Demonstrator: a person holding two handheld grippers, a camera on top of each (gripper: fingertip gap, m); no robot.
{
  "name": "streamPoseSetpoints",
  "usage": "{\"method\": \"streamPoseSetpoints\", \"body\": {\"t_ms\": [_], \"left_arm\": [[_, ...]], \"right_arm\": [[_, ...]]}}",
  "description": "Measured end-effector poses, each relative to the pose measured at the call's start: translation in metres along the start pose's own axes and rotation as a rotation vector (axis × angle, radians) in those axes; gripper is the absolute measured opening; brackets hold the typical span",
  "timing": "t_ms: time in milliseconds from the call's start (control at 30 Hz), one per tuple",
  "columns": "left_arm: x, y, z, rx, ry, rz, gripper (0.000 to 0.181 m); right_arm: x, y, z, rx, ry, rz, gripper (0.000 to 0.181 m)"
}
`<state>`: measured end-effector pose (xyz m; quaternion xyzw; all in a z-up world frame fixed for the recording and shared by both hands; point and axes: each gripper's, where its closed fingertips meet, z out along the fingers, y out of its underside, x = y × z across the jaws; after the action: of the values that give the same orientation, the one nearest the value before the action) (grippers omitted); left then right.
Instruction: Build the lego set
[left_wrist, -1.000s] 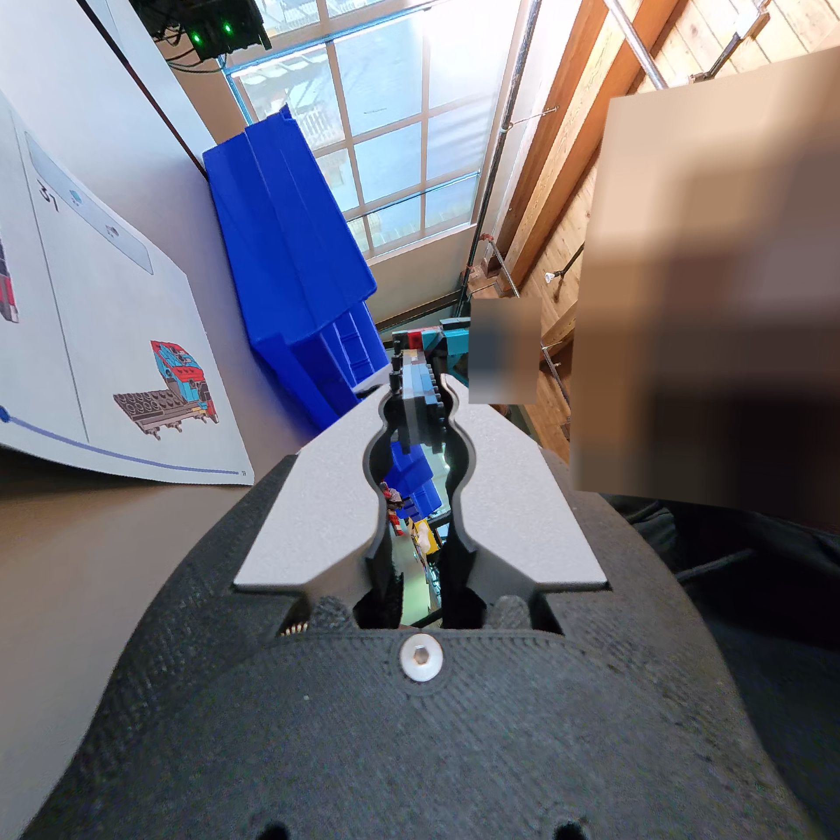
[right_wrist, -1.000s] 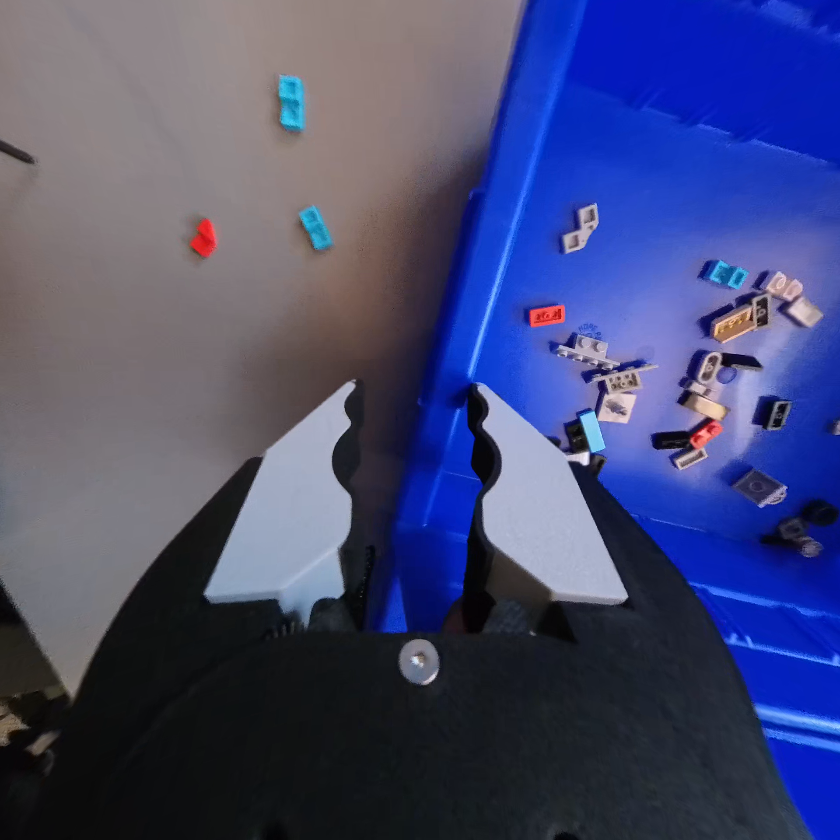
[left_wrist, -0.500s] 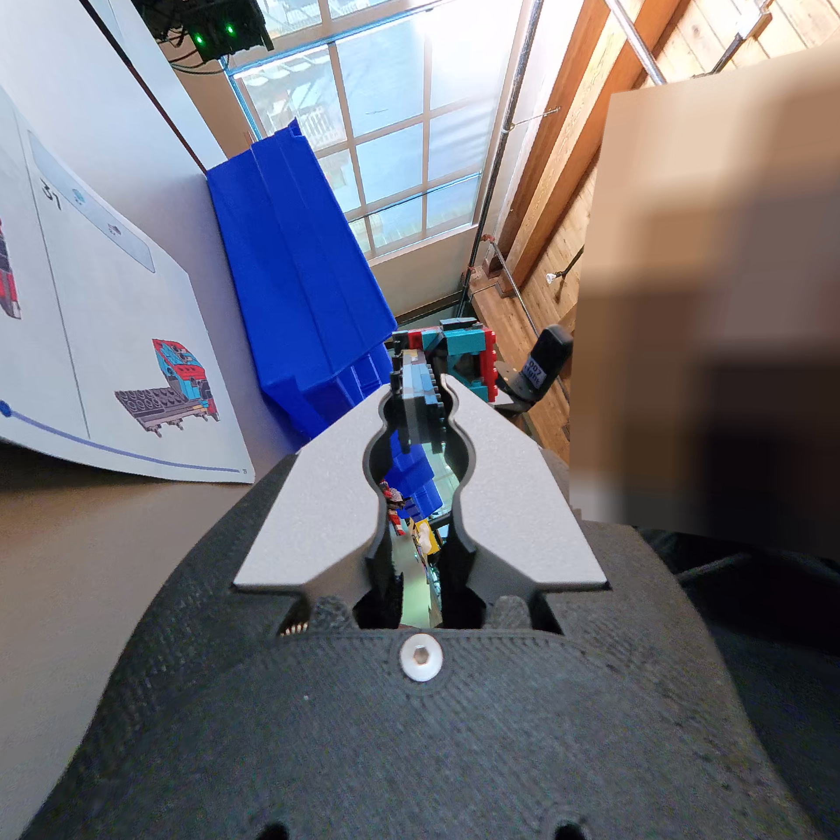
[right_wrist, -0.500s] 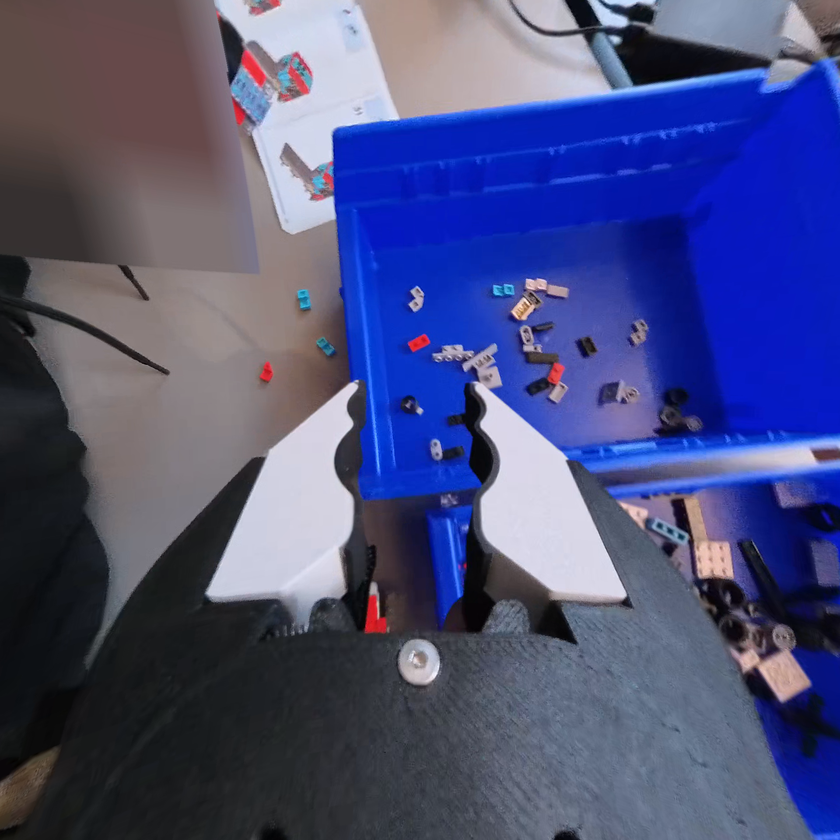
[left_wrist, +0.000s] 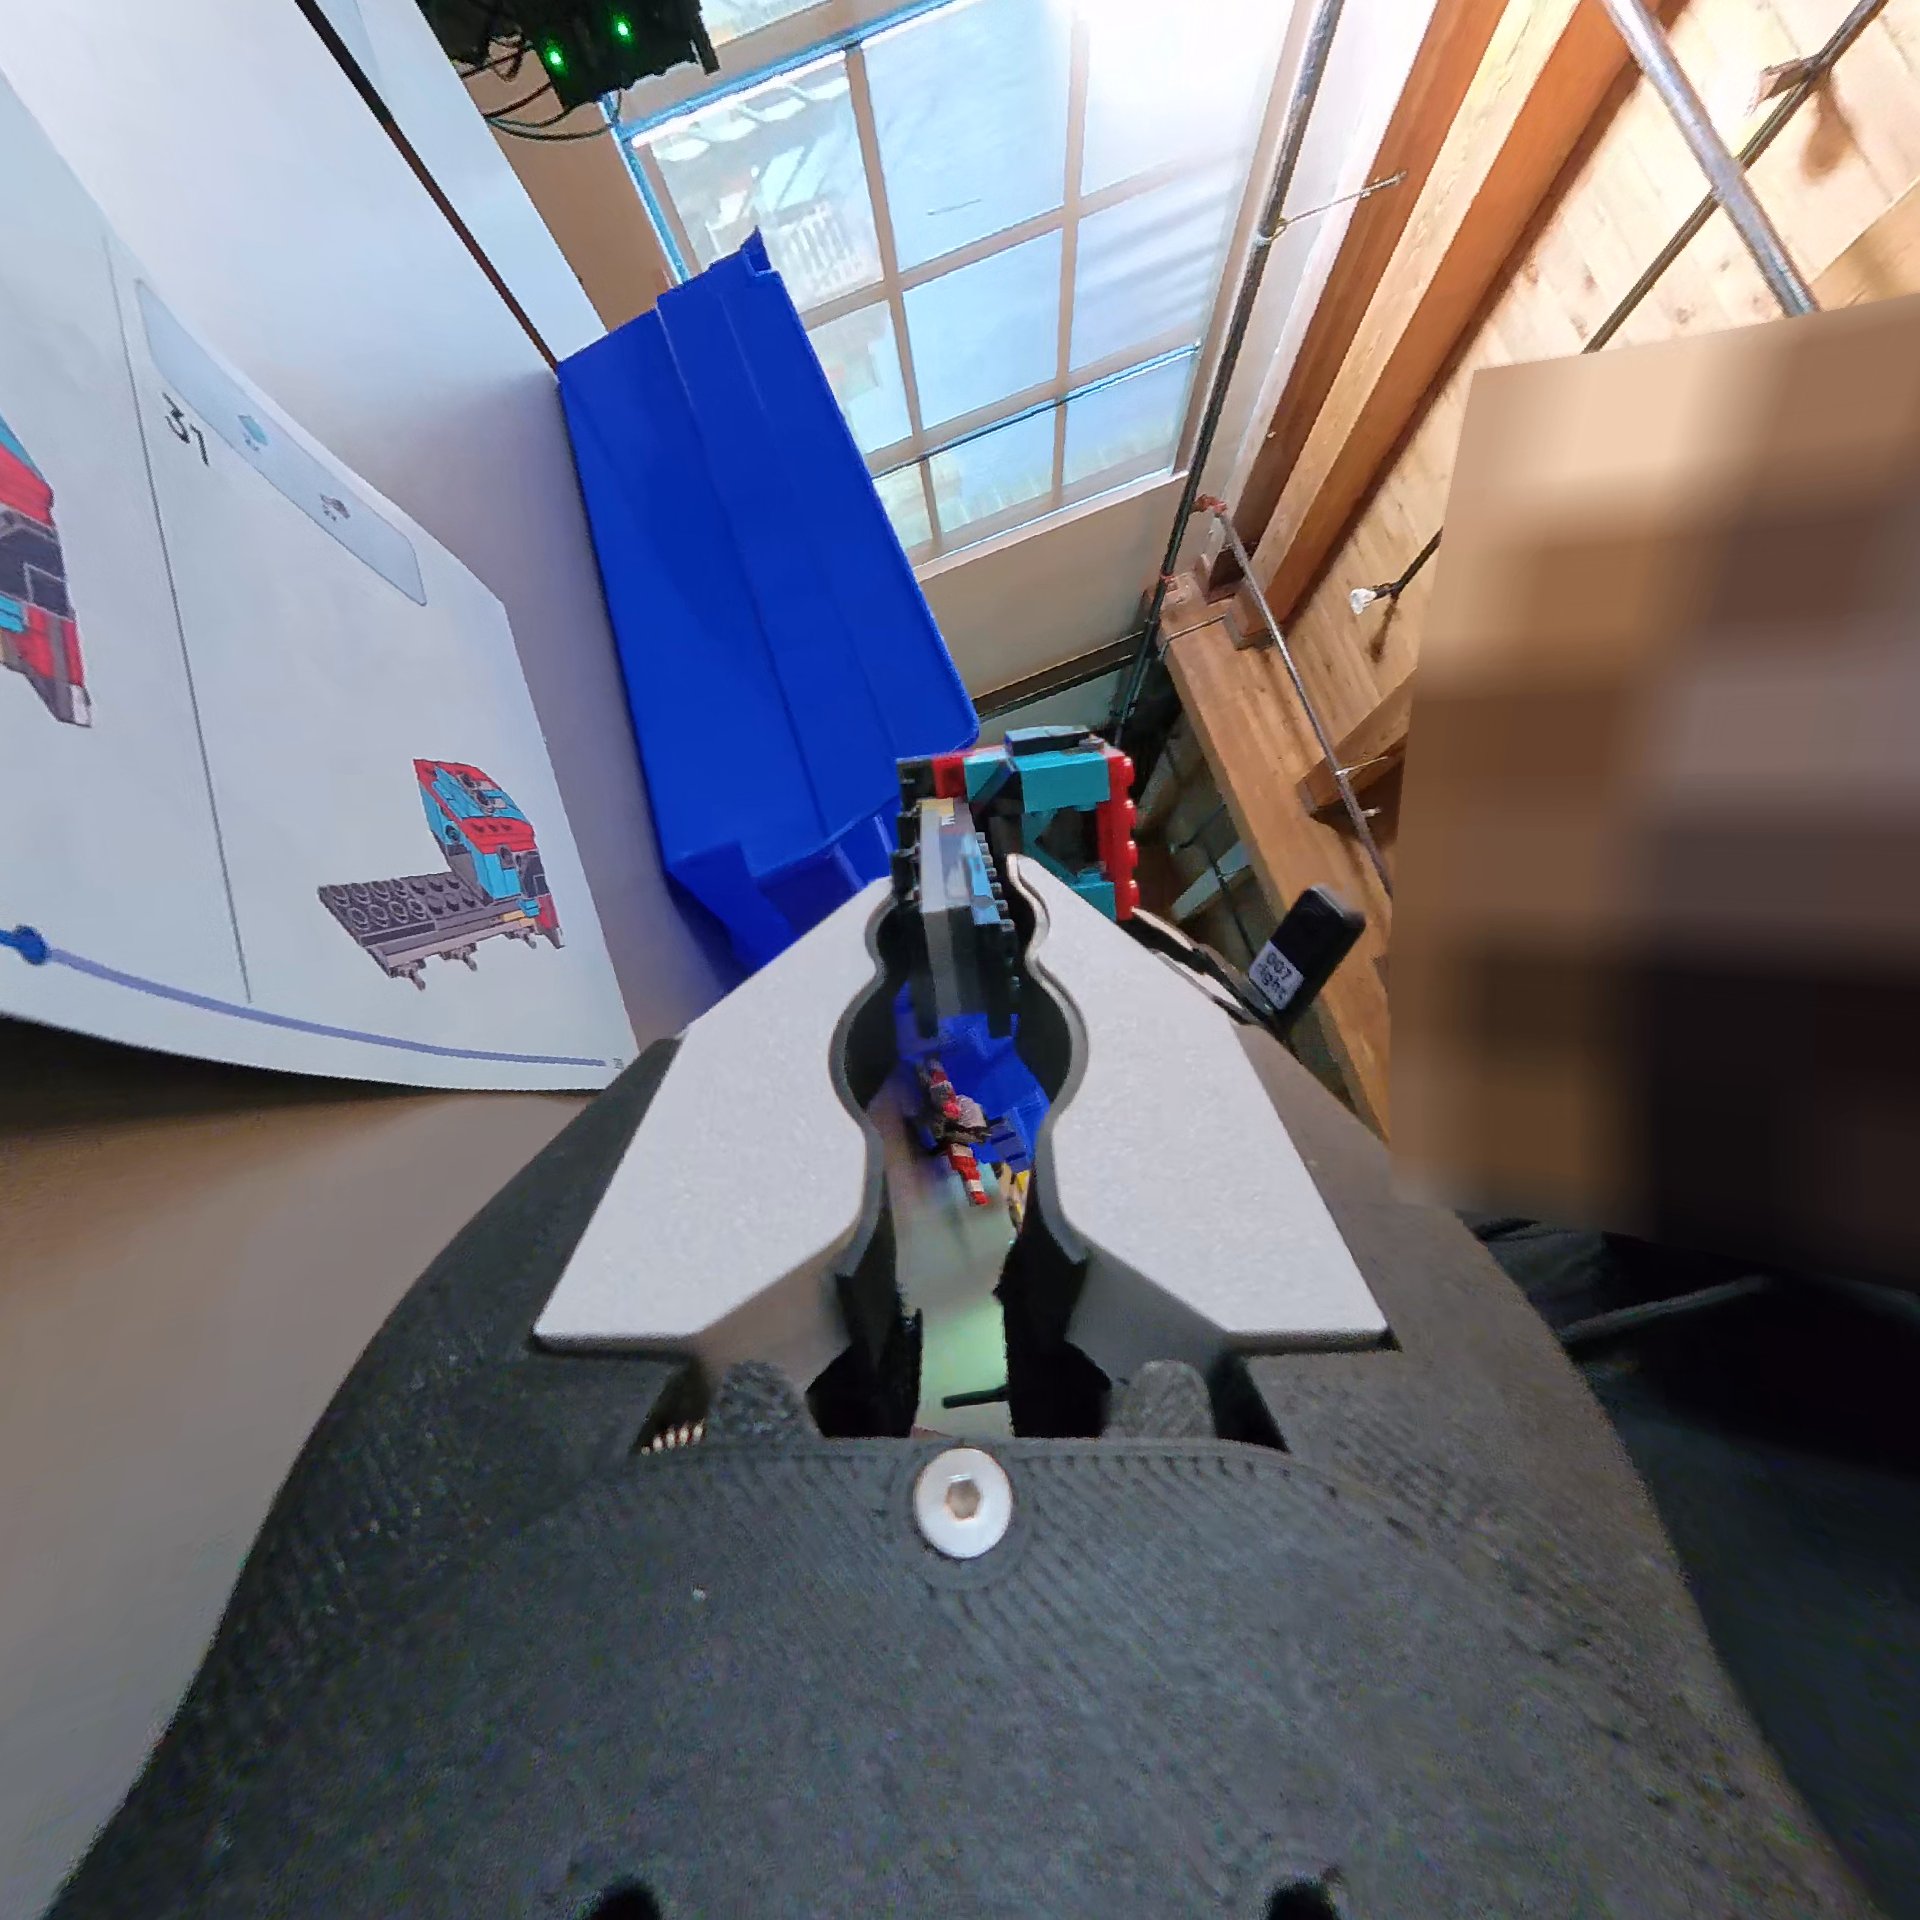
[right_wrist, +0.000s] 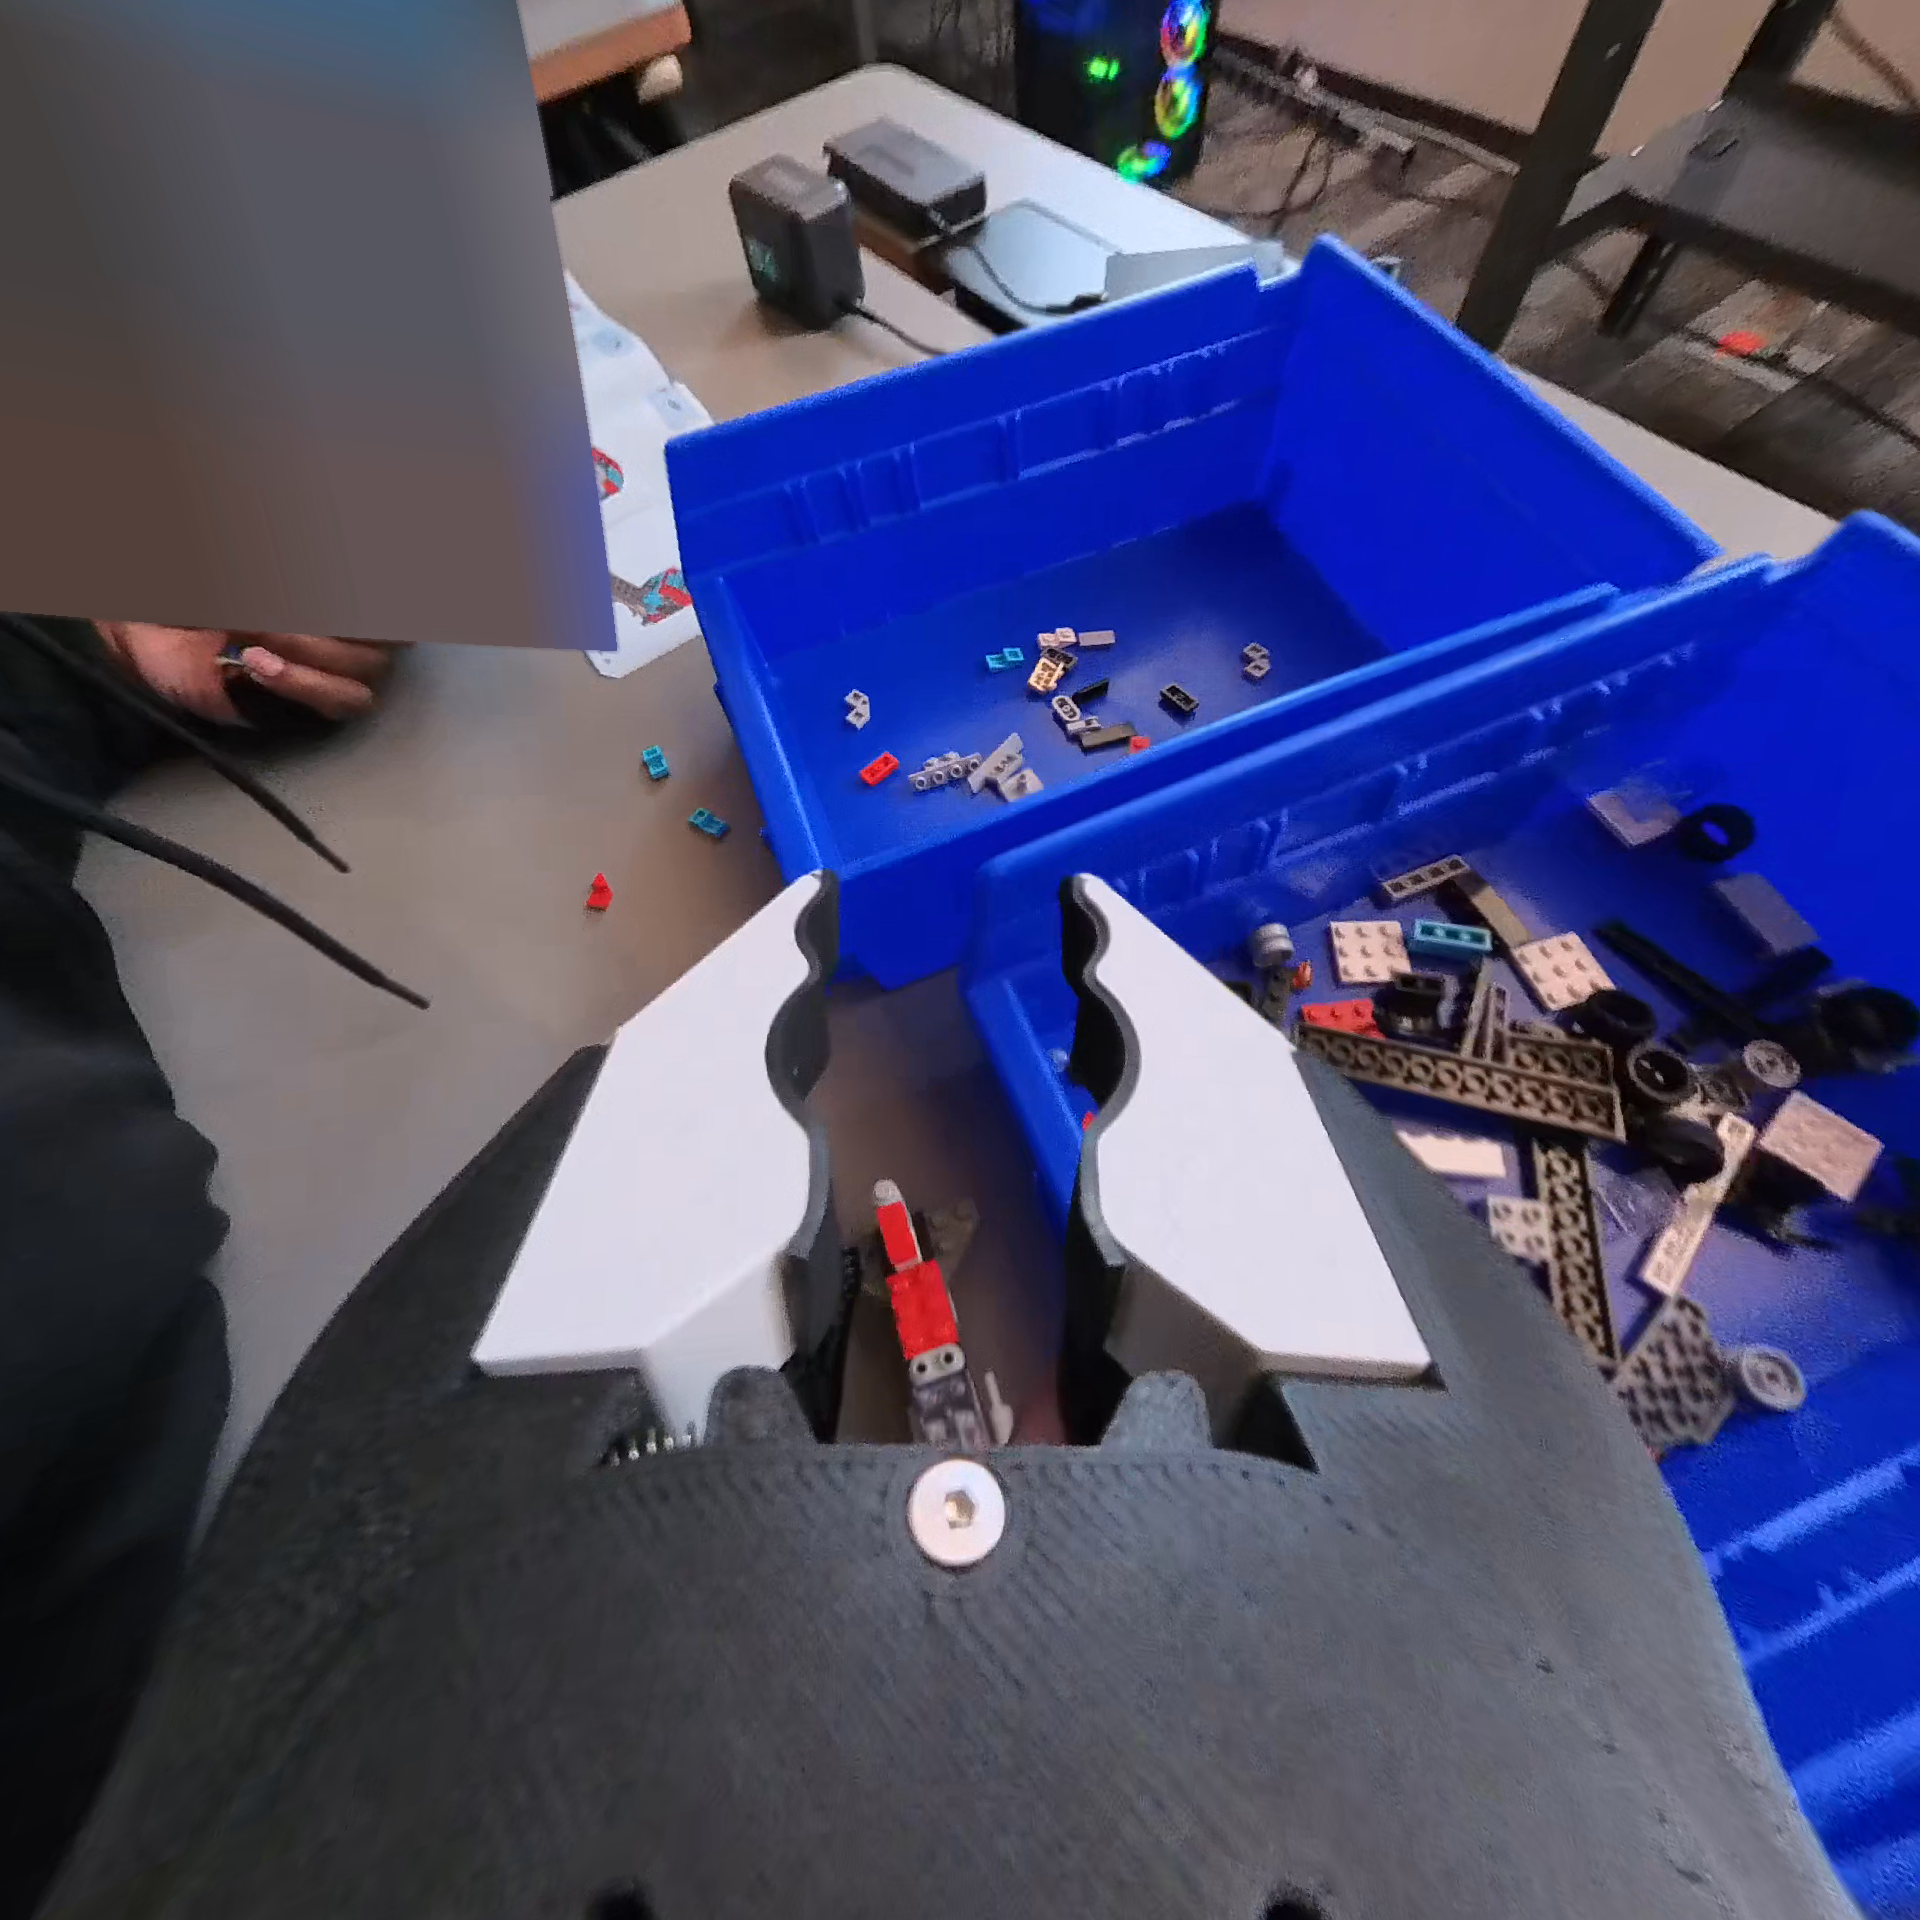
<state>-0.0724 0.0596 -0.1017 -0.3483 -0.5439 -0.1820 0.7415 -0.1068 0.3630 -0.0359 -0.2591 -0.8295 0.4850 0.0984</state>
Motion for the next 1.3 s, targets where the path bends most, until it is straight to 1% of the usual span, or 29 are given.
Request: {"method": "streamPoseSetpoints", "body": {"t_ms": [267,333,433,533,600,667,767,867,967,1033,1200,1300], "left_arm": [[-0.012,0.003,0.004,-0.010,-0.100,0.033,0.017],[-0.015,0.003,0.005,-0.009,-0.129,0.044,0.017],[-0.019,0.004,0.006,-0.009,-0.164,0.061,0.016],[-0.020,0.004,0.006,-0.006,-0.186,0.088,0.016],[-0.019,0.004,0.005,0.000,-0.192,0.111,0.016],[-0.017,0.004,0.004,0.007,-0.192,0.131,0.016],[-0.014,0.004,0.003,0.016,-0.182,0.151,0.016],[-0.011,0.004,0.002,0.022,-0.169,0.157,0.016],[-0.009,0.006,0.001,0.018,-0.159,0.164,0.016],[-0.008,0.008,0.001,0.012,-0.150,0.164,0.016],[-0.006,0.008,0.002,0.000,-0.123,0.139,0.016],[-0.005,0.008,0.002,-0.001,-0.111,0.130,0.016]], "right_arm": [[0.007,0.038,-0.050,0.087,0.054,0.065,0.042],[0.012,0.045,-0.057,0.094,0.062,0.071,0.039],[0.021,0.042,-0.058,0.073,0.069,0.065,0.031],[0.037,0.036,-0.048,-0.073,0.084,-0.029,0.026],[0.047,0.036,-0.037,-0.212,0.055,-0.139,0.023],[0.055,0.040,-0.022,-0.351,-0.006,-0.269,0.022],[0.068,0.053,0.003,-0.529,-0.104,-0.400,0.019],[0.075,0.074,0.024,-0.674,-0.198,-0.447,0.018],[0.082,0.102,0.033,-0.825,-0.240,-0.474,0.019],[0.090,0.114,0.040,-0.873,-0.219,-0.479,0.018],[0.104,0.131,0.049,-0.928,-0.160,-0.468,0.015],[0.100,0.129,0.053,-0.897,-0.186,-0.434,0.011]]}}
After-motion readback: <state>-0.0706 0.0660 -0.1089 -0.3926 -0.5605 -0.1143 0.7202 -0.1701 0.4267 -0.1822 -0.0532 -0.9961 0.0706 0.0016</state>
